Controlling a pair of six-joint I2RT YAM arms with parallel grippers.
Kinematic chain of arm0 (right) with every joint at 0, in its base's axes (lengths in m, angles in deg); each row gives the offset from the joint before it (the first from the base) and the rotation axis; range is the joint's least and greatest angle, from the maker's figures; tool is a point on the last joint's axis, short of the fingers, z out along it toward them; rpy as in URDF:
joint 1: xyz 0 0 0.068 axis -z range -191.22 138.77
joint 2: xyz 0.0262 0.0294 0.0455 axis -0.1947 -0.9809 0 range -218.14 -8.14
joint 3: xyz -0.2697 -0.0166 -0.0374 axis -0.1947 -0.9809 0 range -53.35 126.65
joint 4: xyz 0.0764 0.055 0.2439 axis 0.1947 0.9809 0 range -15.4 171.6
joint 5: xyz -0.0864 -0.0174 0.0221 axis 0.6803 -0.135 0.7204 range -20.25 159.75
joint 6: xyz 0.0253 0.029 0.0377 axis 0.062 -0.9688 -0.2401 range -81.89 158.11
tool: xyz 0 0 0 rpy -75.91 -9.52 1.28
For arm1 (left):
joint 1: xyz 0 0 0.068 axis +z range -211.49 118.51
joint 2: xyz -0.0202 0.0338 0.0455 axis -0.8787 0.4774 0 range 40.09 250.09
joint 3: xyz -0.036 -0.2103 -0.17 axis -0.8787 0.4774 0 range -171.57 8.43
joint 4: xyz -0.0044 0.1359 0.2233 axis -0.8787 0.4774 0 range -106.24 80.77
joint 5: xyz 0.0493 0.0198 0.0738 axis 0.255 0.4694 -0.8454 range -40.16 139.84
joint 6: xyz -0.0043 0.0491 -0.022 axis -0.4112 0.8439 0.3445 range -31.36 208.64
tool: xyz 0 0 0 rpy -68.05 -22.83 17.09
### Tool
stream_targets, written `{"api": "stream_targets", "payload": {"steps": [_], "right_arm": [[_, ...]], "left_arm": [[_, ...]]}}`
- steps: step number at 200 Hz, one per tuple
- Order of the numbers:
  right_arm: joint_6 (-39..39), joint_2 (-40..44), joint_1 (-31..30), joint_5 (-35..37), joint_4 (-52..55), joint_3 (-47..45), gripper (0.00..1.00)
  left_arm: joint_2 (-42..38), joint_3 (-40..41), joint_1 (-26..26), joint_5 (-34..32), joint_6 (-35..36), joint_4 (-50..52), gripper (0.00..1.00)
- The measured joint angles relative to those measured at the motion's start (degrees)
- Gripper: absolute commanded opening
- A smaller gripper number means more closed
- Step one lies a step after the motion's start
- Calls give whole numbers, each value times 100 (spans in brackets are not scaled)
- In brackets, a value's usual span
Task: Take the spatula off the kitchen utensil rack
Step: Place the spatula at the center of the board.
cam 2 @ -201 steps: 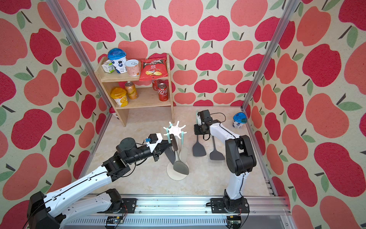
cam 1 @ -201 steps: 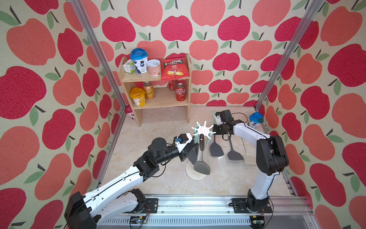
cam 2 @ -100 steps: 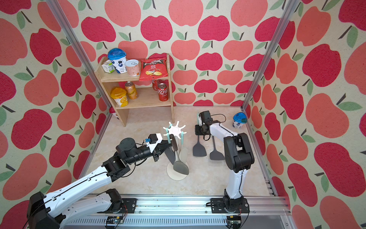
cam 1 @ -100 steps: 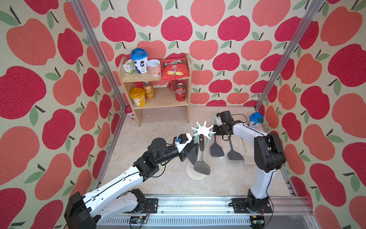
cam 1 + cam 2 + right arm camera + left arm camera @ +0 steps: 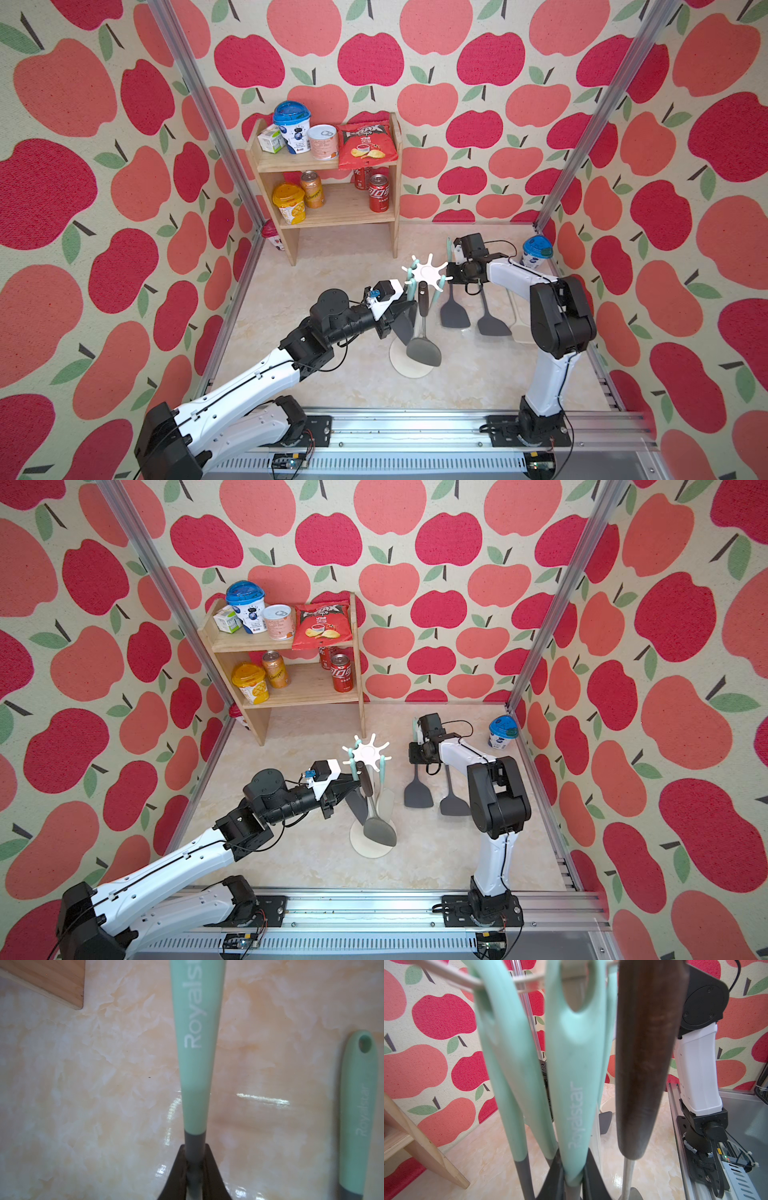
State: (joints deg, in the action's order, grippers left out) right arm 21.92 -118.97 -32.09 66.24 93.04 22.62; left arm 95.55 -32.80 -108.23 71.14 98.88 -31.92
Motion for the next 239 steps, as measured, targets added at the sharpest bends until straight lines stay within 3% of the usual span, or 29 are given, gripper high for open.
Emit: {"api": "stream_targets", "payload": {"steps": [239], "right_arm": [[-98, -426, 31, -48, -227, 96, 0]], "left_arm": [[0, 0, 15, -4, 0, 0, 0]]}}
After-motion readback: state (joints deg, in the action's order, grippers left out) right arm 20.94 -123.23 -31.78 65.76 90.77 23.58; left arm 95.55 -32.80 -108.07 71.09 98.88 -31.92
